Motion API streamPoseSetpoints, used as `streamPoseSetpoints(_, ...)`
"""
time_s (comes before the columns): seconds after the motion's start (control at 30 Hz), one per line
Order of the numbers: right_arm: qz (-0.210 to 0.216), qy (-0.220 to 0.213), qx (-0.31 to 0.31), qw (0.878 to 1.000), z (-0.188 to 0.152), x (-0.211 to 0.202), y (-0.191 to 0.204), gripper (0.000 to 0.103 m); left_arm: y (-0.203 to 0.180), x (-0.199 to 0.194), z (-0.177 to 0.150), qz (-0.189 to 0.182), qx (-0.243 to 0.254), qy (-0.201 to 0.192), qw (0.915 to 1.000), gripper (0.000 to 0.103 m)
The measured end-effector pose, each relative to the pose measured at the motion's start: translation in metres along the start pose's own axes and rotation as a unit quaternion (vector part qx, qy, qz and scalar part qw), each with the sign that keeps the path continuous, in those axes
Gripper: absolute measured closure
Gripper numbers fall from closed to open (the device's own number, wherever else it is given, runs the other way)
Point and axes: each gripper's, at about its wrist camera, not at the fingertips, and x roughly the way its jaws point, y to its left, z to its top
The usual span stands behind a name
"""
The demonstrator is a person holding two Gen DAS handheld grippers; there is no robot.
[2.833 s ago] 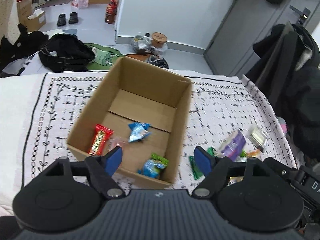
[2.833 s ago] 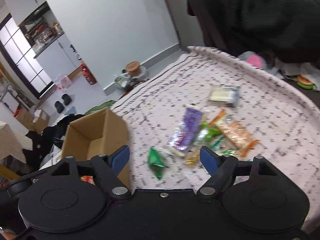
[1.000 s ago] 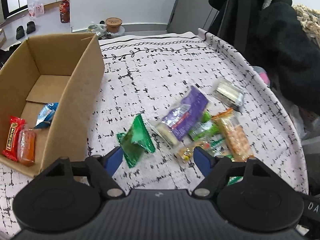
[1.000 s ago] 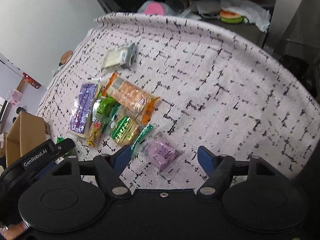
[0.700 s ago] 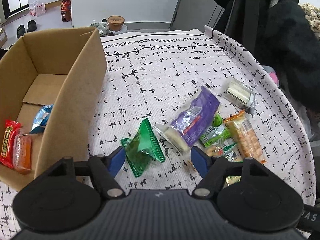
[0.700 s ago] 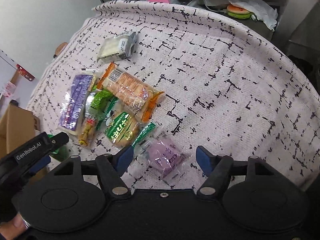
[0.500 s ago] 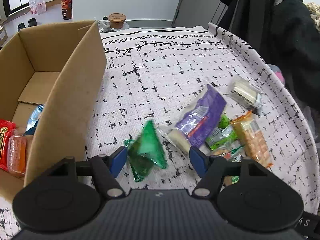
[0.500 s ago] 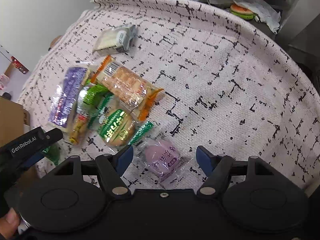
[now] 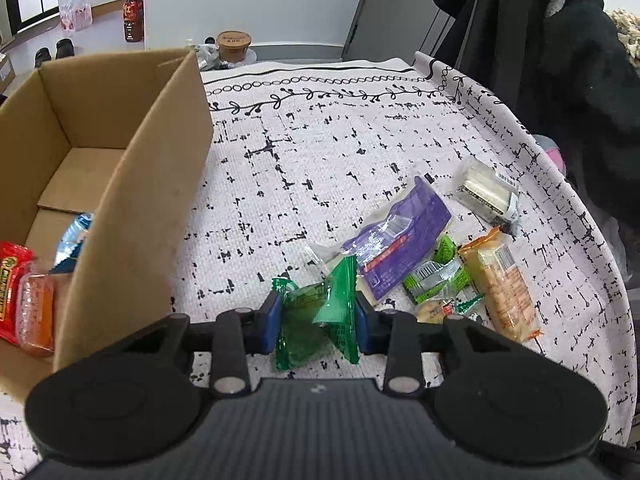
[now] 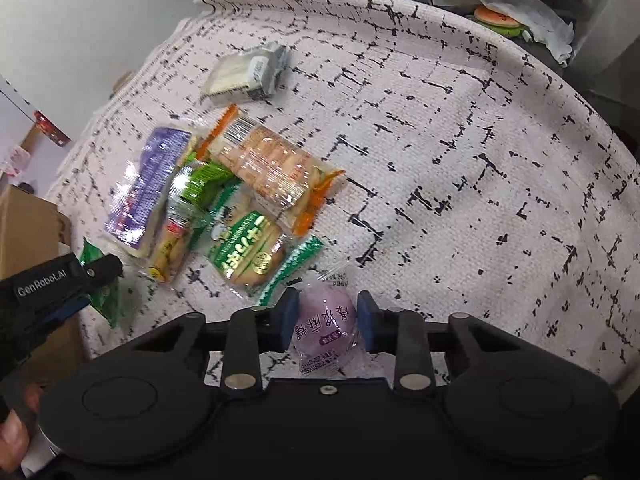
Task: Organize snacks
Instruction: 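Grasp the green snack pack with the left gripper while the right grasps the purple candy, then carry the green pack with the left gripper while the right carries the pink-purple candy over the box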
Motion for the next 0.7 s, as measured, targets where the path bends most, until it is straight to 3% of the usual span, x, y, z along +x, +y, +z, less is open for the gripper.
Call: streamPoseSetpoints(0.7,0.087,-0.081,0.009,0.993,0.008,-0.052,0.004,0.078,-0.013,-0.070,-0.001,-0.002,0.034,-0.020,0.9992,0.068)
